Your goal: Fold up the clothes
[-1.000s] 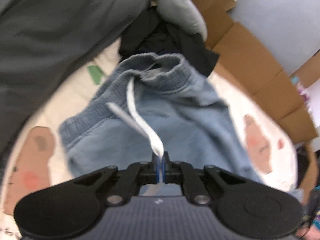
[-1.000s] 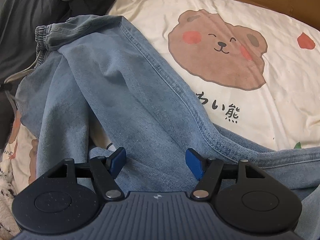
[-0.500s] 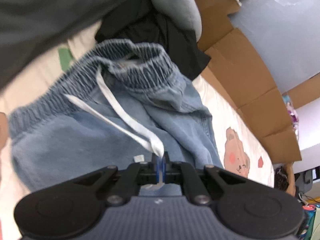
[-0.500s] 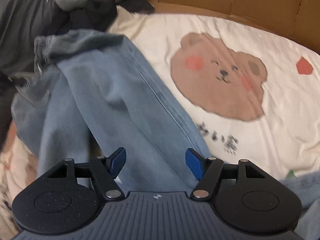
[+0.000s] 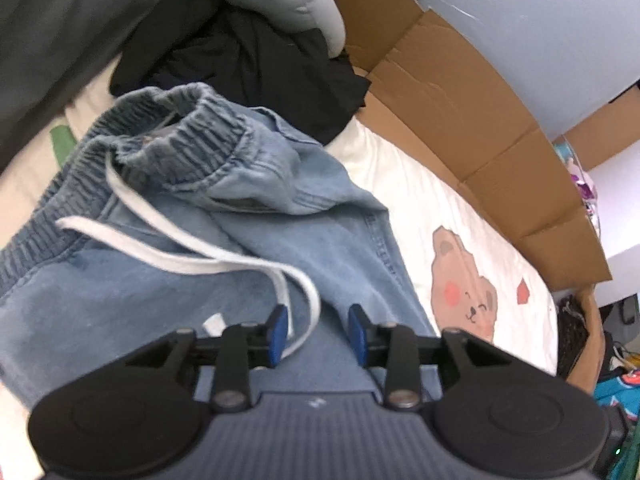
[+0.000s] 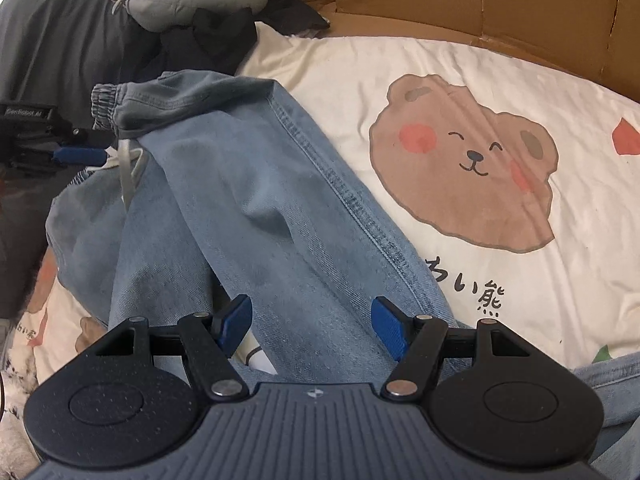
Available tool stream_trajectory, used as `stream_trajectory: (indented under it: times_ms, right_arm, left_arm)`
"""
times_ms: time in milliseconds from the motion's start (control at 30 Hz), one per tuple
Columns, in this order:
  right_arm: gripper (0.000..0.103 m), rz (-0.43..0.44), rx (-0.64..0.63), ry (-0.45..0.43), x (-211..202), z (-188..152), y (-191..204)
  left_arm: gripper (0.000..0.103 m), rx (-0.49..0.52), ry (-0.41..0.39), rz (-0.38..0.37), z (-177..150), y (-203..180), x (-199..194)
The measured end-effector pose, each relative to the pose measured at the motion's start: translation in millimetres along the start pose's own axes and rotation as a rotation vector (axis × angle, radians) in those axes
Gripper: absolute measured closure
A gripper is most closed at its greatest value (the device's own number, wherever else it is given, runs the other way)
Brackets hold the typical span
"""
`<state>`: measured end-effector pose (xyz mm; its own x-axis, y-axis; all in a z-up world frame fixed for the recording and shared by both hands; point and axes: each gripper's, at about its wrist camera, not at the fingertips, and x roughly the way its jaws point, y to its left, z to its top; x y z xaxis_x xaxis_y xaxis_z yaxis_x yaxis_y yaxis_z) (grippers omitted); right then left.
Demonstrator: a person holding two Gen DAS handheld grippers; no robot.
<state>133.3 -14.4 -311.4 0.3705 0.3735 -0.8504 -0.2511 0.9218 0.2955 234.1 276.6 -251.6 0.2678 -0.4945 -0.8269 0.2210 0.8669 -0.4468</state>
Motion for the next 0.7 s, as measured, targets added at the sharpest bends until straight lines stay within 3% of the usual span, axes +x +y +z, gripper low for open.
stream_trajectory:
  times_ms: [367,700]
  right_arm:
    - [0.031,0.024,-0.008,-0.008,2.2,1.7,15.4]
    - [0.031,0.016,-0.034,0.004,8.8,-1.0,27.4]
  left_arm:
    - [0.067,-0.089,-0.041,0.153,-21.2,53.8,-50.4]
    - [0.066,-0.24,-0.111,0.289,-51.8,111.3,-86.6]
